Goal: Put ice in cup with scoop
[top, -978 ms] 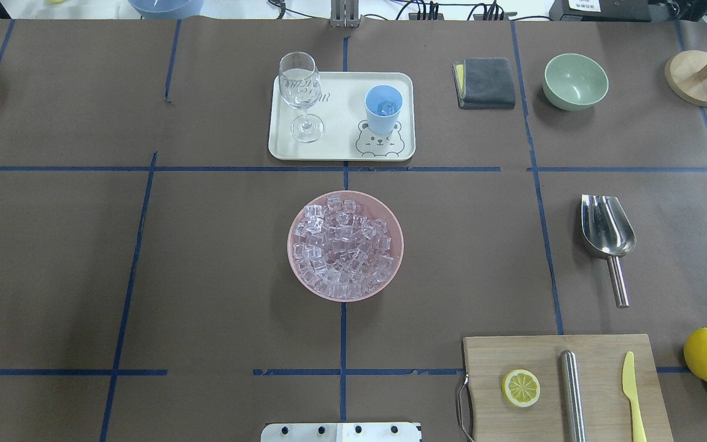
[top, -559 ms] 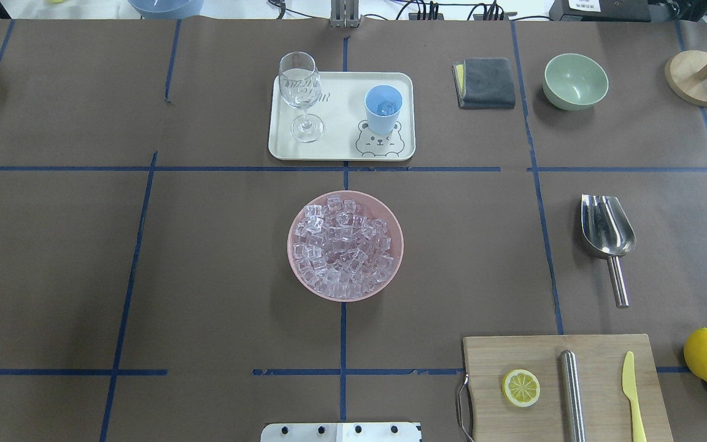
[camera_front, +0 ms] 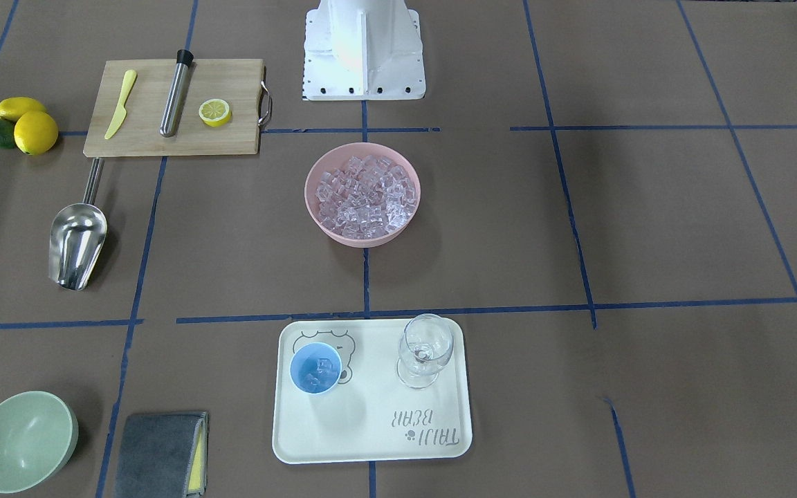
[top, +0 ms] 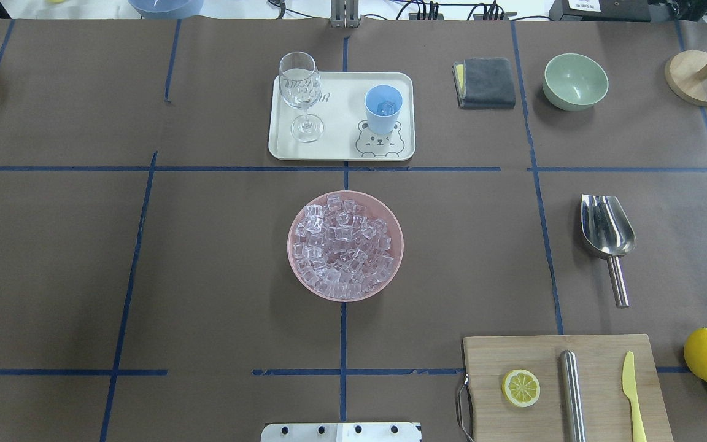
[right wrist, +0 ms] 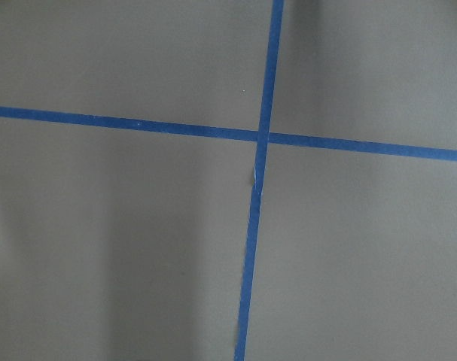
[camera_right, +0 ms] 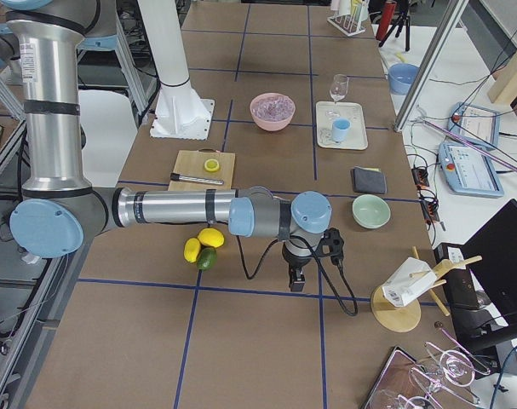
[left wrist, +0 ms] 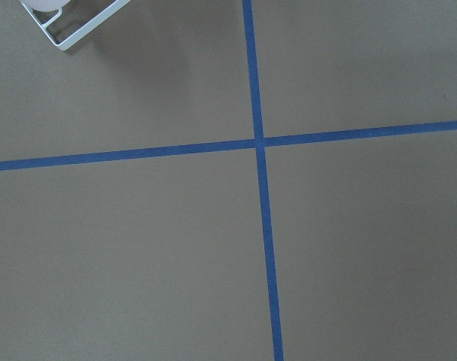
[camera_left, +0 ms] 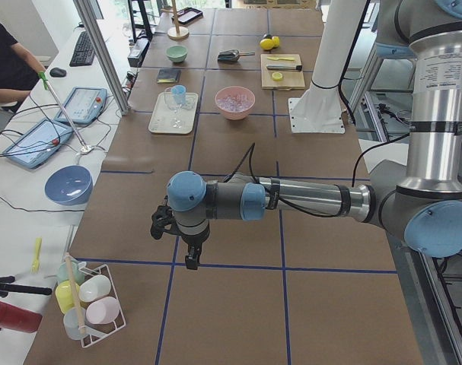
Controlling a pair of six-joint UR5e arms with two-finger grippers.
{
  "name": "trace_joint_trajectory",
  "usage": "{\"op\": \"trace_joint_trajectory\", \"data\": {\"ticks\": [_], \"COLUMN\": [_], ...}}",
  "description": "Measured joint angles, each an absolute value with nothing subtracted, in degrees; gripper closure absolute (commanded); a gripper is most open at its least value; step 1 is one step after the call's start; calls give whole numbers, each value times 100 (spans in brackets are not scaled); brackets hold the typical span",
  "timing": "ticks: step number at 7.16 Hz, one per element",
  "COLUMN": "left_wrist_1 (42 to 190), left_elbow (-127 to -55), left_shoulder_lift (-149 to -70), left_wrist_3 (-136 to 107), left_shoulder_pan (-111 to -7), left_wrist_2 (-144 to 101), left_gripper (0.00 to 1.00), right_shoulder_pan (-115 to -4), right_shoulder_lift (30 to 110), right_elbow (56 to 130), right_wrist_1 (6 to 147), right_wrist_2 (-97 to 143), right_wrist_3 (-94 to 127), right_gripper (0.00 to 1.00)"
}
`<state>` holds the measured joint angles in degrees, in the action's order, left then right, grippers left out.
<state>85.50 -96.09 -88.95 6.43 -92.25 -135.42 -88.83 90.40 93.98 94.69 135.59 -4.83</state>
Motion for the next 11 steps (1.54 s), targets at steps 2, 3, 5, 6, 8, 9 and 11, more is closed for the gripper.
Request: {"op": "trace_joint_trajectory", "data": {"ticks": [2,3,5,6,8,9,11], "left_wrist_1": [8557,8559,8560,8561,8566,8568,8575], "left_elbow": [-9620,-9622,-9619,-9617,-9608,-9598,-9581], "left_shoulder_lift": [-8895,-8896,-8902,-8901,-8897,-8903,-8908], "left_wrist_3": [642,642,642,642,642,641,642], "left_shoulder_pan": [-9228,-9228,-9228,-9229,-9229,-9229,-9229], "left_wrist_2": [-13528,-13522,-13518,-13518,-13519,-13523,-13526], "left_gripper": [0,0,0,0,0,0,0], "right_shoulder_pan": [-9015,-9081,-9204,-9247,-9276,-9279,-9281], "right_shoulder_lift": [9047,9048,9034,9027,9017,9013,8989], "right_elbow": [9405,9405,9406,9404,9406,9411,9422], "right_wrist_1": [9464,9462,9465,9464,9458,9457,9457], "right_wrist_2": [13587,13598,13601,13603,13600,13598,13597], "right_wrist_3": [-489,-491,-479,-410,-144,-91,-65], "right_gripper": [0,0,0,0,0,0,0]}}
